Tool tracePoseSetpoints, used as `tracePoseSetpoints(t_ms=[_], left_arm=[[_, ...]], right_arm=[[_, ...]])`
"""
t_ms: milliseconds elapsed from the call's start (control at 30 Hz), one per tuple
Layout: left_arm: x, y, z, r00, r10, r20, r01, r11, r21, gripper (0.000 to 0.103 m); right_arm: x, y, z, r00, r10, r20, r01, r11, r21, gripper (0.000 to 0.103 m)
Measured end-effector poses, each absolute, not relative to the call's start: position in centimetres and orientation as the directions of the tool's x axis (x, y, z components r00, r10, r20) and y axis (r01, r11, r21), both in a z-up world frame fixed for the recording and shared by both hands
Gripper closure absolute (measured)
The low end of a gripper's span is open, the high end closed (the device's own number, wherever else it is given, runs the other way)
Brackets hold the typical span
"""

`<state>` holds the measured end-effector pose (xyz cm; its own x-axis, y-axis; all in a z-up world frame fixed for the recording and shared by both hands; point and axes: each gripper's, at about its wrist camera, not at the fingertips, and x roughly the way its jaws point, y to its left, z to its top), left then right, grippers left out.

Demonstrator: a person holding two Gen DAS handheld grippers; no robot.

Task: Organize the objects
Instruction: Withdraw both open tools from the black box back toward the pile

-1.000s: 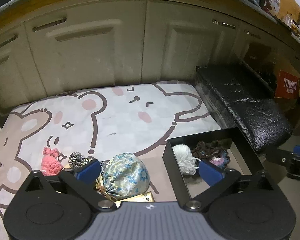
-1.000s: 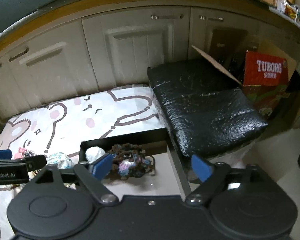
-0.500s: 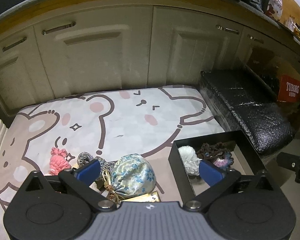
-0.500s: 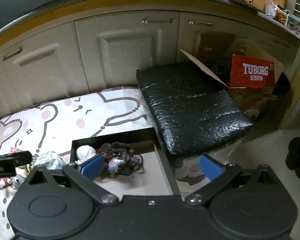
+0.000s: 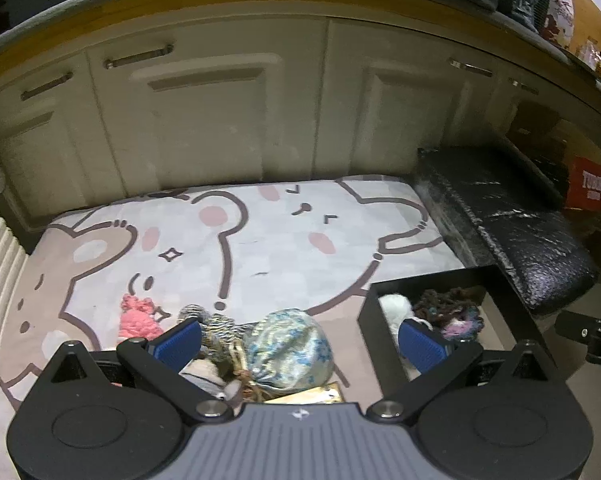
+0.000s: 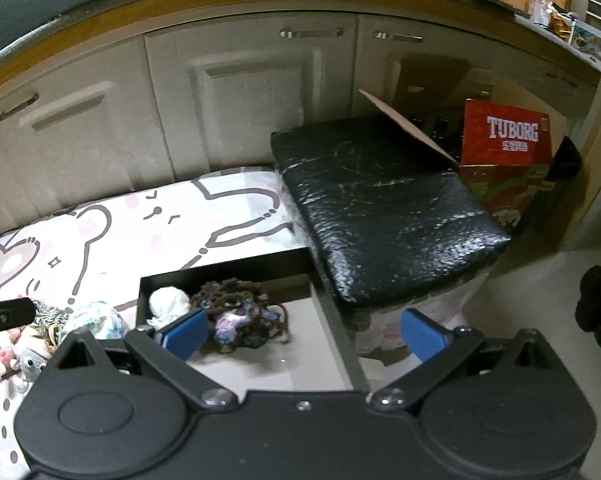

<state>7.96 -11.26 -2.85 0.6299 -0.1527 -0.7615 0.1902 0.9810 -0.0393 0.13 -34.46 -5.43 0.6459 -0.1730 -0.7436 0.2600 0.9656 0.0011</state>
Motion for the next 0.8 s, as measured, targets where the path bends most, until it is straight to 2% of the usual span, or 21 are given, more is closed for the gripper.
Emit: tracePoseSetpoints(t_ms=[800], left_arm=[[7.8,-0.7,-2.4,0.657,-0.012,-0.754,0.006,1.000,-0.011,0.000]], right_arm=[[3.4,-24.0,-5.5,0.667,-0.027,-0.744,0.062,0.998,0.020,0.000]])
